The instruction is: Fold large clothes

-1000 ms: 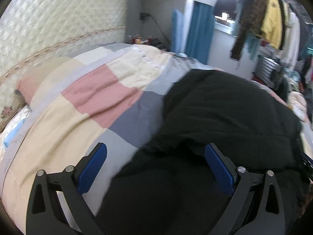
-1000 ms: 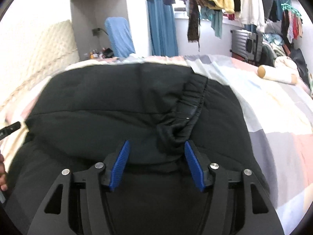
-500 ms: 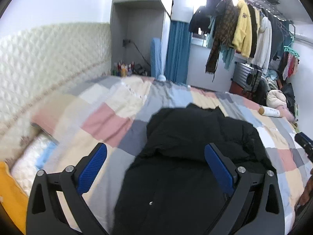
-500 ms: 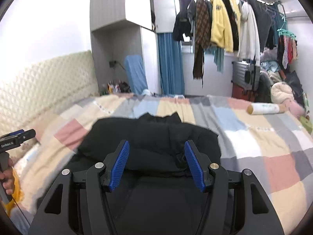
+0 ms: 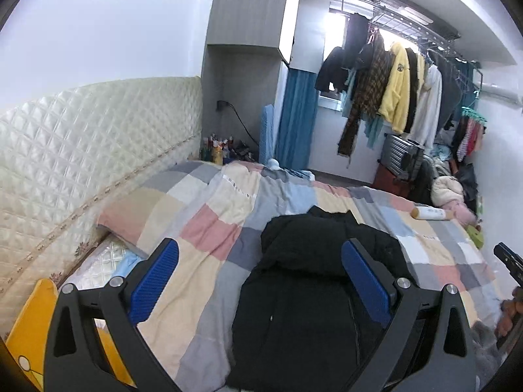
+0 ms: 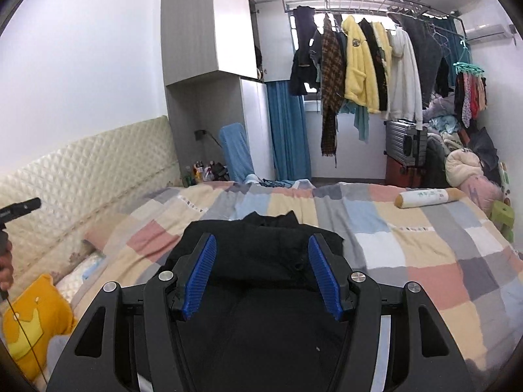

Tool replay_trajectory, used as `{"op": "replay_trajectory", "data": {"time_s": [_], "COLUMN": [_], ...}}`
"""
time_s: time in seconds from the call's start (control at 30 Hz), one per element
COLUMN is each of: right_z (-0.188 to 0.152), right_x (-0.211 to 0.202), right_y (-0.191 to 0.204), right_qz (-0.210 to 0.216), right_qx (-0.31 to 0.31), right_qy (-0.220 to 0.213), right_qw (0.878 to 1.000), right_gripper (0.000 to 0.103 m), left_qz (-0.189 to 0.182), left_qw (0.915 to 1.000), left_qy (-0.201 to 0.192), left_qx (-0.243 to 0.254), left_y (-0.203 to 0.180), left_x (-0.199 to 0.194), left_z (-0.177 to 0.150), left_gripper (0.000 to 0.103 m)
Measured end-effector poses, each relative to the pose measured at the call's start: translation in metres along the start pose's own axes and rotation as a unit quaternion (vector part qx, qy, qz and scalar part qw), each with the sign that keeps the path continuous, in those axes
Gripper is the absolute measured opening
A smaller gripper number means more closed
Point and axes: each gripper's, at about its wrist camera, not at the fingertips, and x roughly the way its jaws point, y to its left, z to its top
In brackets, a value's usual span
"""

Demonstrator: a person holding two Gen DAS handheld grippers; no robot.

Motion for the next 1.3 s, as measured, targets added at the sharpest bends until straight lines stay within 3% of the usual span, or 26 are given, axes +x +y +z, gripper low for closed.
{"op": "replay_trajectory", "data": {"time_s": [0.17,0.23,0.47,0.67,0.83,0.93,1.07,1.2,1.3], "right_z": [-0.007,-0.015,-0.074,-0.150,-0.212,-0.240,-0.267,-0.280,-0.285], "right_x": [-0.027,-0.033,-0.023,0.018,0.055,0.071,0.084,0.094,0.103], "right_y": [-0.040,-0.057,-0.117,-0.131,-0.142,-0.150,-0.161,-0.165,-0.167], "right_qz": [0.011,0.001,0.002,0.026,0.048,0.046,0.049,0.051,0.067], "right_qx": [0.029,0.029,0.099,0.143,0.194,0.225,0.257,0.261,0.281], "right_qy": [0.026,0.041,0.109,0.175,0.231,0.255,0.276,0.287,0.287], "right_qw": [0.999,0.999,0.989,0.974,0.952,0.939,0.925,0.920,0.913], "right_gripper": [0.057,0.057,0.057,0.057,0.058,0.070,0.071,0.074,0.075], "left_qz": [-0.024,-0.042,-0.096,-0.174,-0.227,-0.247,-0.252,-0.232,-0.256], "left_qw": [0.9986,0.9960,0.9809,0.9534,0.9180,0.8977,0.8896,0.8980,0.8913], "left_qy": [0.044,0.065,0.130,0.198,0.256,0.284,0.309,0.325,0.329], "left_qx": [-0.017,-0.046,-0.108,-0.147,-0.201,-0.229,-0.222,-0.186,-0.178], "left_y": [0.053,0.080,0.116,0.110,0.105,0.104,0.098,0.094,0.092], "left_x": [-0.006,0.000,0.051,0.115,0.160,0.181,0.192,0.204,0.210], "left_z": [-0.009,-0.021,-0.091,-0.158,-0.212,-0.237,-0.250,-0.258,-0.260], "left_gripper": [0.100,0.100,0.100,0.099,0.096,0.094,0.083,0.082,0.081]}}
